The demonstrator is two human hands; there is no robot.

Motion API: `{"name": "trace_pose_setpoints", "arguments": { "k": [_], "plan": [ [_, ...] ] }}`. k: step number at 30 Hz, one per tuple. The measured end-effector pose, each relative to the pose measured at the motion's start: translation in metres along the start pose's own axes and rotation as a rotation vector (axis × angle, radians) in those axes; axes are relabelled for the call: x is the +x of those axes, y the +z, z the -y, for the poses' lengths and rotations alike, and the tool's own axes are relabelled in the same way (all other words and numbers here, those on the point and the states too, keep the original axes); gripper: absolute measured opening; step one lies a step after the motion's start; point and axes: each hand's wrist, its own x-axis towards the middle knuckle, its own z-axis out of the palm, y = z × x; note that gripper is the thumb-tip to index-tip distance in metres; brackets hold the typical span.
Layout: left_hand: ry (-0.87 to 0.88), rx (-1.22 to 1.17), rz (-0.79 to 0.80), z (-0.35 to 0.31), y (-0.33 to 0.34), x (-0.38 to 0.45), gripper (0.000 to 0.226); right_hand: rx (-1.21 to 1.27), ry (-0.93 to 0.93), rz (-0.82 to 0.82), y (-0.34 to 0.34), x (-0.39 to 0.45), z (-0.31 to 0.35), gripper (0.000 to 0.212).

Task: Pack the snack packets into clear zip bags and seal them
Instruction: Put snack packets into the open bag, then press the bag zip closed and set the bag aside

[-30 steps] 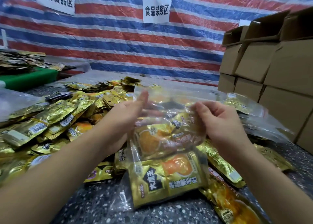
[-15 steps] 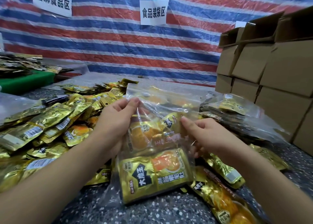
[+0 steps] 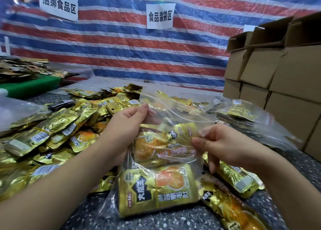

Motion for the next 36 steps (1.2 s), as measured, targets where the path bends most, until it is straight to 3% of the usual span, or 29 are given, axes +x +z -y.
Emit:
{"name": "trace_pose_setpoints", "arguments": {
  "k": [4, 8, 11, 15, 17, 23, 29, 36],
  "plan": [
    [0.022, -0.050, -0.061, -0.001, 0.000, 0.001, 0.045, -0.056, -0.006, -0.080, 0.005, 0.003, 0.004, 0.046],
    [0.038, -0.053, -0.043, -0.002, 0.000, 0.004, 0.042, 0.042, -0.081, -0.328, 0.012, 0.011, -0.001, 0.063],
    [0.026, -0.083, -0.006, -0.003, 0.001, 0.004, 0.039, 0.319, -0.141, -0.366, 0.017, 0.014, 0.002, 0.055],
    [-0.003, -0.165, 0.029, -0.009, 0.000, 0.005, 0.041, 0.720, -0.055, -0.246, 0.014, 0.013, 0.010, 0.053],
    [-0.014, -0.151, 0.037, -0.011, -0.001, 0.005, 0.045, 0.695, -0.024, -0.230, 0.015, 0.014, 0.010, 0.053],
    [-0.005, -0.012, 0.041, -0.005, -0.003, 0.003, 0.039, 0.385, -0.030, -0.389, 0.022, 0.017, -0.001, 0.049],
    [0.100, 0.052, 0.033, -0.002, -0.008, 0.005, 0.034, 0.548, -0.036, -0.402, 0.019, 0.019, -0.001, 0.011],
    [0.230, 0.188, -0.012, 0.001, -0.002, 0.004, 0.024, 0.596, -0.206, -0.537, 0.013, 0.014, 0.002, 0.020]
  ]
}}
